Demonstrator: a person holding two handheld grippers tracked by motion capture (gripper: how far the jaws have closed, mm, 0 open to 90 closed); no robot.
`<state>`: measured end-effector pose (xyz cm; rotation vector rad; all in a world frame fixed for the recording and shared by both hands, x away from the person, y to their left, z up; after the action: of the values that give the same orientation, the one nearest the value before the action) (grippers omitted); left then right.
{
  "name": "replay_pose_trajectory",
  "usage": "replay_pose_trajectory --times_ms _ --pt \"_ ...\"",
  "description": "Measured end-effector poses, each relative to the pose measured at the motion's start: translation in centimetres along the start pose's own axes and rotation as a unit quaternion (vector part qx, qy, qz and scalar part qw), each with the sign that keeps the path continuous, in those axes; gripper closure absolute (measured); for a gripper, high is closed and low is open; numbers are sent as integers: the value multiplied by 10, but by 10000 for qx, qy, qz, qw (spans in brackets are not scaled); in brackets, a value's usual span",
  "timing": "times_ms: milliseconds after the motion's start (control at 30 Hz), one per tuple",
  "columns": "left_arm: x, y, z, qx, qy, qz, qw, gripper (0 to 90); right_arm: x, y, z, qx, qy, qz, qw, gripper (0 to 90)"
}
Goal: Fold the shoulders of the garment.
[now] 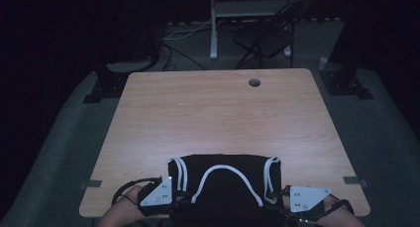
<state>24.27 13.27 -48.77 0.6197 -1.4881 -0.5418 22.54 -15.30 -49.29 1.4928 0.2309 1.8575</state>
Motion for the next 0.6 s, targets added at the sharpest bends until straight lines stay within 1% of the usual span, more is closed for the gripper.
replay_pose_trajectory --times_ms 33,67,100,133,167,200,233,267,300,333,367,400,433,467,500,533,567,600 --pt "1 0 0 -7 69 25 10000 508 2 0 1 10 -111 50 9999 367" --pt "6 5 -5 126 231 186 9995 388 5 1 3 -9 -180 142 9997 255" --pt "6 5 -5 126 231 186 9995 308 7 2 6 -25 -245 209 9995 193" --pt "11 11 -8 65 237 462 9986 293 10 2 10 -95 -334 224 9991 164" --pt "14 14 -12 119 290 610 9976 288 11 1 15 -142 -378 209 9990 134" --pt "17 15 -17 209 374 707 9966 213 12 0 21 -152 -414 225 9988 133" --pt "17 15 -17 209 374 707 9966 199 14 -1 26 -153 -480 266 9984 133" --pt "19 16 -26 391 368 720 9960 199 15 -3 30 -193 -525 279 9980 133" --pt "19 16 -26 391 368 720 9960 199 15 -3 30 -193 -525 279 9980 133" --pt "16 10 -36 525 322 480 9969 199 16 -11 42 -202 -618 217 9976 133" --pt "16 10 -36 525 322 480 9969 199 16 -11 42 -202 -618 217 9976 133" --pt "14 5 -39 430 304 319 9981 199 16 -20 50 -204 -563 119 9981 133" --pt "13 0 -41 346 302 220 9987 199 16 -25 52 -169 -546 52 9983 133" --pt "7 -11 -43 163 388 -85 9991 199 16 -30 52 -120 -535 -18 9985 129" --pt "7 -11 -43 163 388 -85 9991 199 16 -30 52 -120 -535 -18 9985 129" --pt "2 -19 -43 193 231 -363 9989 199 14 -37 50 24 -540 -242 9982 113" --pt "2 -19 -43 193 231 -363 9989 199 14 -37 50 24 -540 -242 9982 113" --pt "2 -19 -43 148 288 -299 9990 199 10 -41 45 156 -448 -383 9981 113"
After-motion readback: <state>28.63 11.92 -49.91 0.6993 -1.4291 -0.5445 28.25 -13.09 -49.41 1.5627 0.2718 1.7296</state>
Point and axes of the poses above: each handheld gripper's, and its own axes: y roughly backward along the jaws, x roughly out of its top, z roughly to its right, the point moved 9 cm from there along -y, roughly forward along the jaws, and after that the axes turned 10 degrees about -x, right-handed, at the moved point
